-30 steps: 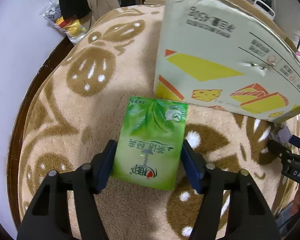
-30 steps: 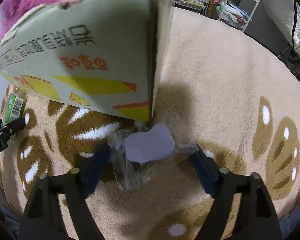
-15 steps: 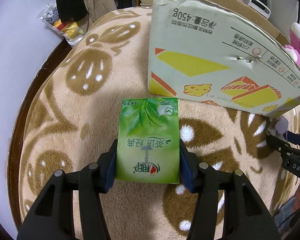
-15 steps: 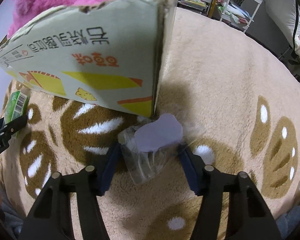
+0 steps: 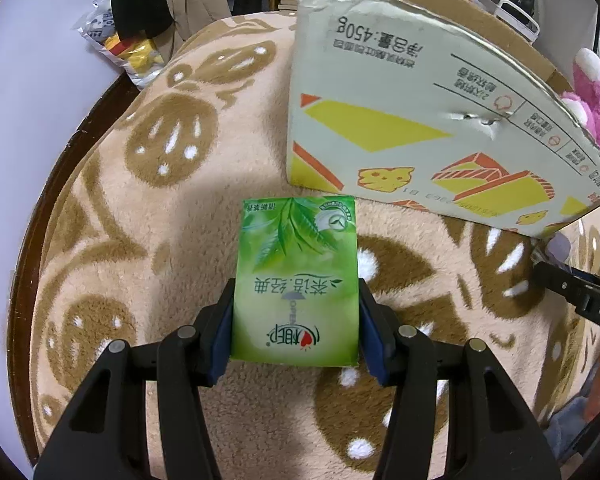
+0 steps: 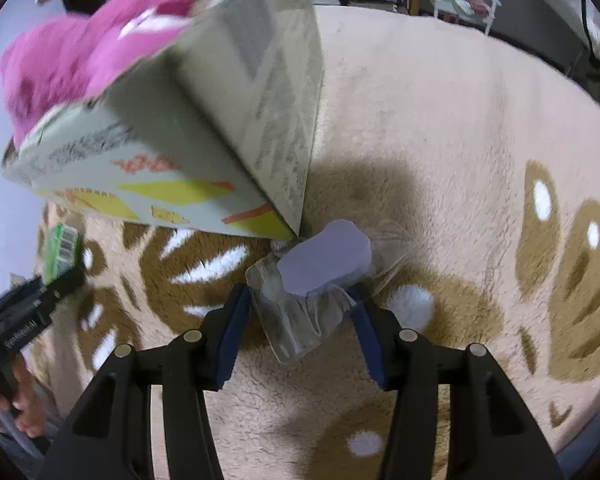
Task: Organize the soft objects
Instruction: 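Grasp the green tissue pack with the left tool while the right tool grasps the plastic bag, then lift the green tissue pack with the left tool while the right tool carries the bag over the box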
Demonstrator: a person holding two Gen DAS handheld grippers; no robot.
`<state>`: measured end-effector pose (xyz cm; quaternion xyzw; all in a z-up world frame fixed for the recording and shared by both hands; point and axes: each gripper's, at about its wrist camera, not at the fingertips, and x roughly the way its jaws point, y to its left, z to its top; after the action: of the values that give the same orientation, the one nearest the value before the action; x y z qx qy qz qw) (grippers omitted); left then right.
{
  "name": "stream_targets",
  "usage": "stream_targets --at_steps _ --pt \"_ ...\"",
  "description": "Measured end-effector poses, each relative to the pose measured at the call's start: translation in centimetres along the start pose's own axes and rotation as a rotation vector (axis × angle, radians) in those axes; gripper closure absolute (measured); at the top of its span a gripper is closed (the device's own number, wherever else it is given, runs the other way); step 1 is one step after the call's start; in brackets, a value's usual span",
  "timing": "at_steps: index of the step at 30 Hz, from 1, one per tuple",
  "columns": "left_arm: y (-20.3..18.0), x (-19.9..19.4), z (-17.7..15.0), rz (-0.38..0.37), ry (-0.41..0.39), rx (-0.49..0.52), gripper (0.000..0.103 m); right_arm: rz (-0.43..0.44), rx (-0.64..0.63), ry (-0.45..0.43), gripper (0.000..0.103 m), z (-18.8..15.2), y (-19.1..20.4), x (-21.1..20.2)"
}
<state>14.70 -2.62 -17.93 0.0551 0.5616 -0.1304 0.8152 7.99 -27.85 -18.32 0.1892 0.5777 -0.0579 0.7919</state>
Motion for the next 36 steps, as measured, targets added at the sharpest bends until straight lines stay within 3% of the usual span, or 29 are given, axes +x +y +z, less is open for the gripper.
stream_targets --at_steps 5,10,14,16,19,21,23,36 --pt "0.1 0.0 0.3 -0.014 -0.003 -0.013 0.05 0.086 0.092 -0.007 0.043 0.5 -1.7 -0.5" --pt "0.3 0.3 0.7 -0.012 -0.003 -0.017 0.05 0.055 0.072 -0.017 0.045 1.1 -1.7 -0.8" --pt "0.2 0.3 0.6 -0.008 -0.007 -0.009 0.05 0.012 0.059 -0.015 0.06 1.1 -1.6 -0.9" --pt "0.0 0.2 0.4 -0.011 -0.006 -0.009 0.05 0.026 0.081 -0.015 0.063 1.3 -1.6 -1.0" --pt "0.0 0.1 0.1 -0.009 -0.005 -0.013 0.05 0.036 0.095 -0.02 0.074 1.2 -2.4 -1.6" --pt "0.0 -0.1 -0.1 0.005 -0.01 -0.009 0.05 0.058 0.097 -0.026 0.087 1.3 -2.6 -2.2" --pt "-0.1 -0.7 -0.4 0.019 -0.026 -0.007 0.05 0.078 0.093 -0.04 0.091 1.0 -2.7 -2.8" --pt "-2.5 -5.3 -3.0 0.093 -0.119 0.086 0.051 0.081 0.026 -0.064 0.094 -2.1 0.0 -5.8"
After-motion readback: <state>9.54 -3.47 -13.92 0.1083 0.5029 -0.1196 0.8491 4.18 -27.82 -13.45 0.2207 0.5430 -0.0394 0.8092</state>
